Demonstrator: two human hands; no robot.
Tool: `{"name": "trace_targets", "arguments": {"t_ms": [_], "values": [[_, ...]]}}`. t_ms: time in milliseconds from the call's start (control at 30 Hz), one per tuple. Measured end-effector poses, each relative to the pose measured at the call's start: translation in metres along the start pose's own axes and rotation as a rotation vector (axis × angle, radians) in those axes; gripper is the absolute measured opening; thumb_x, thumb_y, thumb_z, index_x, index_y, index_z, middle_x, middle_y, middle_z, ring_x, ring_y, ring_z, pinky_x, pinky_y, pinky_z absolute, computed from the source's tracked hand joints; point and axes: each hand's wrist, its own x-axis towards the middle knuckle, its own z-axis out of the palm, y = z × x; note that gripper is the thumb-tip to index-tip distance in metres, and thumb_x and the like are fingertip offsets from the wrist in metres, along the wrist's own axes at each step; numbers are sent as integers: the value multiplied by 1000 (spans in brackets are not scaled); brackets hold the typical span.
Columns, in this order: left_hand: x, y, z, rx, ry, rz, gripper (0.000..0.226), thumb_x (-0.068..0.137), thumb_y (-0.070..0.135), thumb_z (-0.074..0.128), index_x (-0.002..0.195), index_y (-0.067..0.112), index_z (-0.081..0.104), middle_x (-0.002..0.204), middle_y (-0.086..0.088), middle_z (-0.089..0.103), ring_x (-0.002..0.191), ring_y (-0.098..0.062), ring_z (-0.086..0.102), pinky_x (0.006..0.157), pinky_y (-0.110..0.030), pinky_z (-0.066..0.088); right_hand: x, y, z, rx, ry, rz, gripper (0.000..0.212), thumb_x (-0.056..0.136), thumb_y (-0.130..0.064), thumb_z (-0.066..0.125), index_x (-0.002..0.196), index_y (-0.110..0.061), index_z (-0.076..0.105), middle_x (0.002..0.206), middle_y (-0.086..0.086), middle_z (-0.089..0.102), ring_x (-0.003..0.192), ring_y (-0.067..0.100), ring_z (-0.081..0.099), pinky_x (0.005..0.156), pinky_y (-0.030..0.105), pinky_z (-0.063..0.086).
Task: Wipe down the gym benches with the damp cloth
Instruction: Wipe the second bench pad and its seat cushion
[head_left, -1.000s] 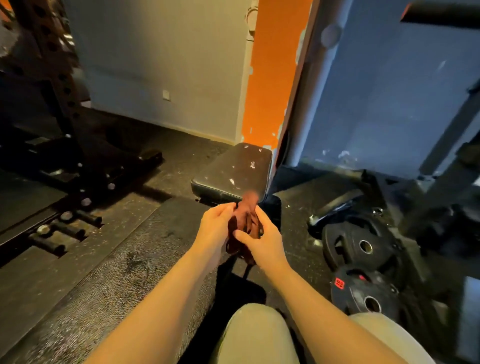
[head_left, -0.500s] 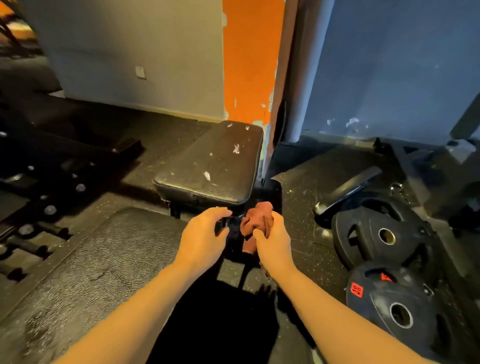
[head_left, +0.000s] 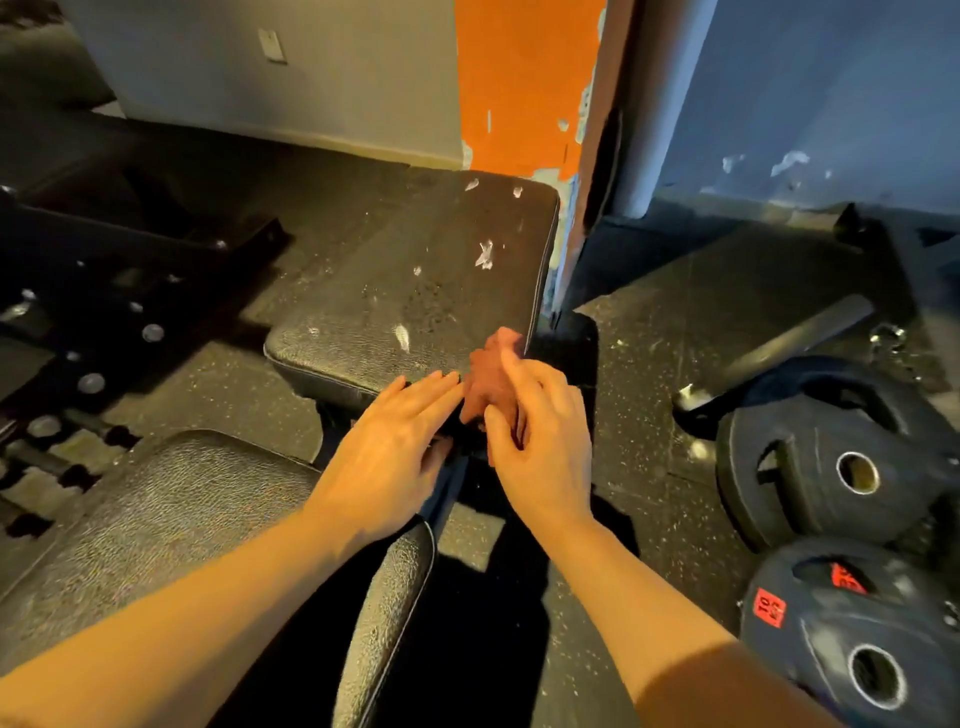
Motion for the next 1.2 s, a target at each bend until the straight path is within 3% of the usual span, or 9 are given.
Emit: {"name": "trace_targets", "arguments": {"t_ms": [100, 267, 367, 467, 600, 733, 867, 1033, 1200], "values": [[-1, 1, 0, 23, 86, -22, 59, 89, 15, 64, 144, 16, 43, 147, 0, 46, 137, -15, 39, 118, -23, 8, 20, 6, -13, -55, -67, -57, 37, 93, -30, 54, 129, -34, 58, 133, -11, 50, 109, 16, 46, 81, 36, 52], [-1, 4, -2, 30, 177, -95, 49, 79, 9, 72, 125, 7, 57, 126, -7, 59, 115, -19, 47, 110, -24, 18, 30, -11, -6, -141, -82, 12, 29, 93, -23, 57, 120, -29, 66, 142, -11, 46, 112, 4, 33, 87, 20, 37], [-2, 7, -5, -6, 172, -105, 44, 80, 9, 69, 122, 12, 57, 123, -3, 58, 111, -20, 49, 103, -19, 21, 11, -21, -1, -85, -69, -150, 31, 91, -13, 58, 119, -21, 68, 133, -1, 56, 117, 12, 44, 98, 28, 37], [-2, 6, -6, -25, 175, -102, 45, 81, 11, 65, 125, 15, 55, 124, 1, 56, 112, -18, 48, 104, -16, 16, 31, -16, -4, -68, -137, -19, 30, 94, -19, 55, 122, -23, 66, 135, 0, 51, 101, -11, 39, 80, 1, 31], [-3, 10, -10, -7, 161, -131, 39, 81, 10, 65, 119, 11, 59, 120, -2, 60, 111, -19, 52, 109, -21, 16, 76, 5, 5, -183, -146, 177, 26, 95, -28, 50, 114, -34, 67, 135, -5, 49, 97, 7, 41, 73, 19, 33], [-2, 9, -9, -38, 161, -122, 47, 81, 11, 66, 126, 19, 57, 127, 6, 57, 116, -8, 48, 114, -19, 8, 61, 3, 9, -326, -154, -28, 27, 95, -32, 47, 114, -30, 65, 131, -8, 51, 106, 11, 35, 84, 18, 27], [0, 5, -7, -54, 153, -96, 63, 80, 15, 66, 140, 24, 47, 138, 14, 49, 126, -1, 38, 116, -14, 2, 54, 4, -10, -318, -139, -285, 27, 95, -32, 47, 104, -27, 71, 120, -10, 62, 103, 19, 45, 84, 33, 42], [-4, 8, -7, 40, 177, -176, 60, 80, 19, 73, 137, 18, 54, 142, 5, 51, 133, -9, 40, 115, -28, 2, 111, 10, 5, -334, -236, -112, 27, 95, -27, 50, 114, -28, 68, 132, -5, 52, 121, 22, 43, 101, 41, 36], [-2, 7, -7, -2, 193, -152, 59, 84, 17, 65, 140, 21, 49, 144, 10, 47, 133, -6, 38, 115, -17, 0, 90, 5, 9, -268, -303, -198, 23, 94, -34, 53, 110, -25, 67, 120, -6, 53, 96, 3, 34, 83, 12, 31]]}}
